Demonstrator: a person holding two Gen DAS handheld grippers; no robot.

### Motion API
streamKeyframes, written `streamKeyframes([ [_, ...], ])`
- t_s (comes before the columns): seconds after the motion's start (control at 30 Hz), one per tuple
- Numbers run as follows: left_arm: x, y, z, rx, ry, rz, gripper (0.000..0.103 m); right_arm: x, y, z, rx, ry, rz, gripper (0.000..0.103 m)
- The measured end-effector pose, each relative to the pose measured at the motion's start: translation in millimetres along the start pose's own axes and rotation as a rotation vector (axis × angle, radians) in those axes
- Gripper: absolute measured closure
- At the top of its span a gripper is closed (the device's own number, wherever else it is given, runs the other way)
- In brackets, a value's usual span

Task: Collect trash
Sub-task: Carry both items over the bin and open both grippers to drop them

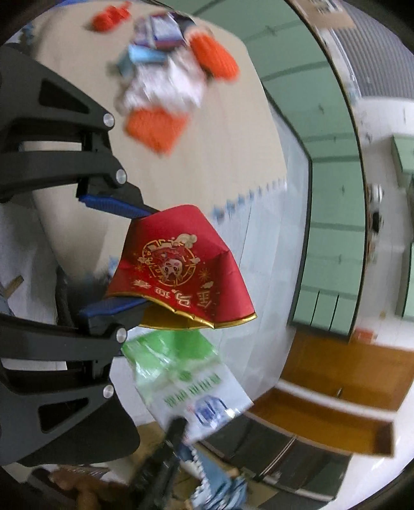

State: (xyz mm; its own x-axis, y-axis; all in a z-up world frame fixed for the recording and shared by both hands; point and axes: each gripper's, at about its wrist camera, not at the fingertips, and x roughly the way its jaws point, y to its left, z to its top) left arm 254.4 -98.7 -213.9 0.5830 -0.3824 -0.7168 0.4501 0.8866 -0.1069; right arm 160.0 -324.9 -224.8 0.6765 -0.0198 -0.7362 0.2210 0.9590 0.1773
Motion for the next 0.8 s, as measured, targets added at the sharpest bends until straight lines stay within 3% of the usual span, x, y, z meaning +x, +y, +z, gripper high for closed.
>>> streamKeyframes([
  [0.2,65.6,-36.4,6.4,0.063,0.066,-0.05,0.058,48.4,-44.3,-8.8,0.039,0.084,-0.055,0.092],
  [0.43,119.6,-48.9,-2.9,0.083,0.134,-0.038,0.052,101.6,-72.2,-16.5,0.055,0.171,-0.056,0.092],
  [0.6,142.4,-52.3,-0.6,0.107,0.153,-0.005,0.041,122.8,-81.7,-13.8,0.08,0.194,-0.055,0.08],
  [0.67,146.0,-52.8,-0.5,0.105,0.162,-0.004,0.041,123.2,-84.2,-13.7,0.089,0.182,-0.055,0.068],
  [0.8,147.1,-55.6,2.7,0.11,0.169,-0.003,0.04,119.3,-87.2,-14.0,0.091,0.173,-0.048,0.066],
])
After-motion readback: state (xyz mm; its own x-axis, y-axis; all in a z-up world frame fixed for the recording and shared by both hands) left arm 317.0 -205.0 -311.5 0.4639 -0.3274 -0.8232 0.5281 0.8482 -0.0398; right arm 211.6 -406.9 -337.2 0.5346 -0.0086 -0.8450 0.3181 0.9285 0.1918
